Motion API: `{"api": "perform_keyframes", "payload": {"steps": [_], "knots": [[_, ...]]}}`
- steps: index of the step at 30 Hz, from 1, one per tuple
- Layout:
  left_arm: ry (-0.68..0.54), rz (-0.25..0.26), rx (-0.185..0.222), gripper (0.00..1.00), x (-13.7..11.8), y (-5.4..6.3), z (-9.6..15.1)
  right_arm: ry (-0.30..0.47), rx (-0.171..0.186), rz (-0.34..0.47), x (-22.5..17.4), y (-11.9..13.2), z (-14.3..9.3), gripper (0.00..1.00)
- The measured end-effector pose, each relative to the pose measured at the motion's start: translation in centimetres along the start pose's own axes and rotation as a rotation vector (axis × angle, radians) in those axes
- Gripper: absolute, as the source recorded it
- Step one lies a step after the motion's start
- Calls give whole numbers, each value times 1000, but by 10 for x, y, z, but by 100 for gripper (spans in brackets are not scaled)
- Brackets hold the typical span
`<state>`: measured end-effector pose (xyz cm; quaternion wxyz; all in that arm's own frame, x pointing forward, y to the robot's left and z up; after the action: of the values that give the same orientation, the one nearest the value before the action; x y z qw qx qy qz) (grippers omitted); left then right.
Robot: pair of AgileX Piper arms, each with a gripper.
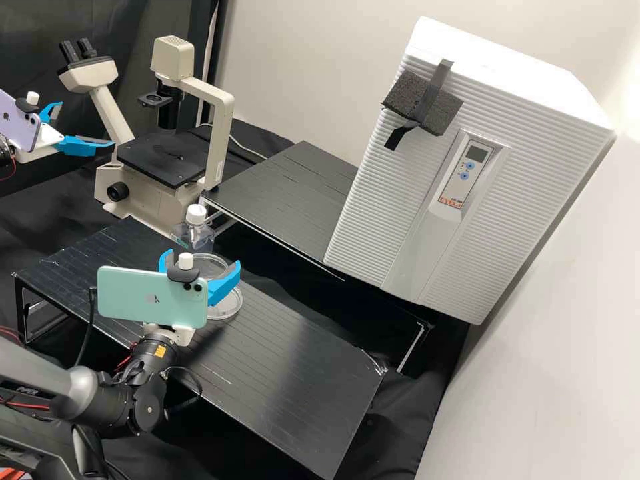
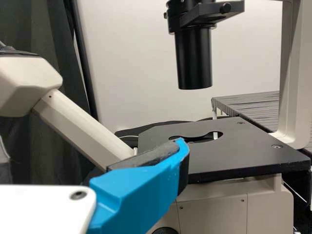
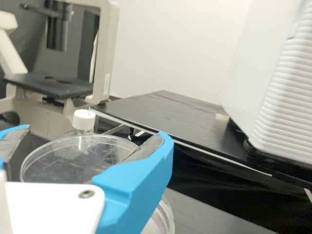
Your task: Close the petri dish lid.
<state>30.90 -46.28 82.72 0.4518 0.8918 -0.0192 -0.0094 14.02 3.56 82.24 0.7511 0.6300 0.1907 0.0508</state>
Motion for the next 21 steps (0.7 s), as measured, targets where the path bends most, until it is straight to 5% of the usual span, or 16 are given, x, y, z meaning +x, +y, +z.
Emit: {"api": "perform_keyframes", "payload": {"steps": [7, 21], "knots": [[0, 0, 0, 100, 0, 0, 0, 12, -47, -55, 6, -8, 5, 0], [0, 0, 0, 100, 0, 0, 0, -15, -57, -33, 6, -5, 9, 0]]}}
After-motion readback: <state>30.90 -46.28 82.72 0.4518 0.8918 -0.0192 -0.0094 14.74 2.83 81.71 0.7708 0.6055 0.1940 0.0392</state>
